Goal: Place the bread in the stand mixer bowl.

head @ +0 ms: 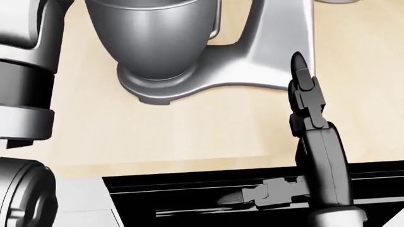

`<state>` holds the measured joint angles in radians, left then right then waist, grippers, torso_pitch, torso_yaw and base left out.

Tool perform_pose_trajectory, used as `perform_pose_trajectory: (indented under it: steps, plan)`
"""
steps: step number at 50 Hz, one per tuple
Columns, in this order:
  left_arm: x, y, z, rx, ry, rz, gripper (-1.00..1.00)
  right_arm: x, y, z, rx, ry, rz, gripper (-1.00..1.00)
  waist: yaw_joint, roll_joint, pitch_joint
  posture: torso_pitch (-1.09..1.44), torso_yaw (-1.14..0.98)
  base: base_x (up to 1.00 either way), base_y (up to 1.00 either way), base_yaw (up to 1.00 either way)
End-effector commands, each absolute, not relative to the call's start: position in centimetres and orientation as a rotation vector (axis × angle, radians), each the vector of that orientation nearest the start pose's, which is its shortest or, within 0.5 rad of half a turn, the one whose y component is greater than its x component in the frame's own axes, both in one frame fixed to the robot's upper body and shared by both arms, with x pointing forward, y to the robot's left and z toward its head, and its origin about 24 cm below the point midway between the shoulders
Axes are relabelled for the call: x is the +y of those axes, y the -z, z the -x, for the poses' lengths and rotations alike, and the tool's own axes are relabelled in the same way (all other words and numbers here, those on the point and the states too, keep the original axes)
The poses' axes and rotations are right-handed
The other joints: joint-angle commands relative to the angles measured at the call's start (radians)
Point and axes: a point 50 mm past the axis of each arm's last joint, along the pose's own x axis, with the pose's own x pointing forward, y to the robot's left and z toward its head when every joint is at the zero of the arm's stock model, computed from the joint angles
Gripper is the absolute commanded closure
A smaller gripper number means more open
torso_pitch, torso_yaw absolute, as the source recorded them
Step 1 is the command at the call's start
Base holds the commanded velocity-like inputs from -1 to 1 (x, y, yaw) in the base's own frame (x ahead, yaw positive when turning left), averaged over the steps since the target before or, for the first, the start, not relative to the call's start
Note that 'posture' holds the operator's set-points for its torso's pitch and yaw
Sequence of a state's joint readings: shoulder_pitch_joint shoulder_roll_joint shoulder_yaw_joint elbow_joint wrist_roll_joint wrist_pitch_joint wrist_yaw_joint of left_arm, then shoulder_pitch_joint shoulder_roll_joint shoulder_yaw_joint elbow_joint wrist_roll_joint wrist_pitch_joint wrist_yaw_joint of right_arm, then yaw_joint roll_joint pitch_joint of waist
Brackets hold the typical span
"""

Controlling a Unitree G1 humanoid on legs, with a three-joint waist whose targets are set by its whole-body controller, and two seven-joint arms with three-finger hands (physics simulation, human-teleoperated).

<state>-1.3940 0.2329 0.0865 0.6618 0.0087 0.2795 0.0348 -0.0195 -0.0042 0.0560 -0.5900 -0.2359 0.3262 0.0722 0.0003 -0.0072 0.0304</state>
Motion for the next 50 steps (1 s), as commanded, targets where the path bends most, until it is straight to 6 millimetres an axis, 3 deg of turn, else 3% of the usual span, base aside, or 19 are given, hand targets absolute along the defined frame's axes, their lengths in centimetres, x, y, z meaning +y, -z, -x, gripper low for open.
perform_pose_trajectory:
  steps: [1,26,49,50]
  plan:
    - [11.3,-38.0,-38.7,-0.564,0.036,-0.166,1.0,-13.7,-16.3,-23.1,-0.365,-0.024,0.218,-1.0,0.0,0.0,-0.027,0.0,0.0,0.0,0.0,0.0]
    - [9.0,-37.6,-39.6,-0.543,0.109,-0.191,1.0,-13.6,-16.4,-23.1,-0.367,-0.027,0.217,-1.0,0.001,-0.004,-0.029,0.0,0.0,0.0,0.0,0.0]
    - [9.4,-37.2,-40.1,-0.528,0.09,-0.214,1.0,-13.6,-16.4,-23.1,-0.368,-0.03,0.216,-1.0,0.0,-0.004,-0.03,0.0,0.0,0.0,0.0,0.0]
    - [9.5,-37.2,-40.1,-0.527,0.088,-0.212,0.88,-13.5,-16.4,-23.1,-0.368,-0.03,0.217,-1.0,0.0,-0.004,-0.03,0.0,0.0,0.0,0.0,0.0]
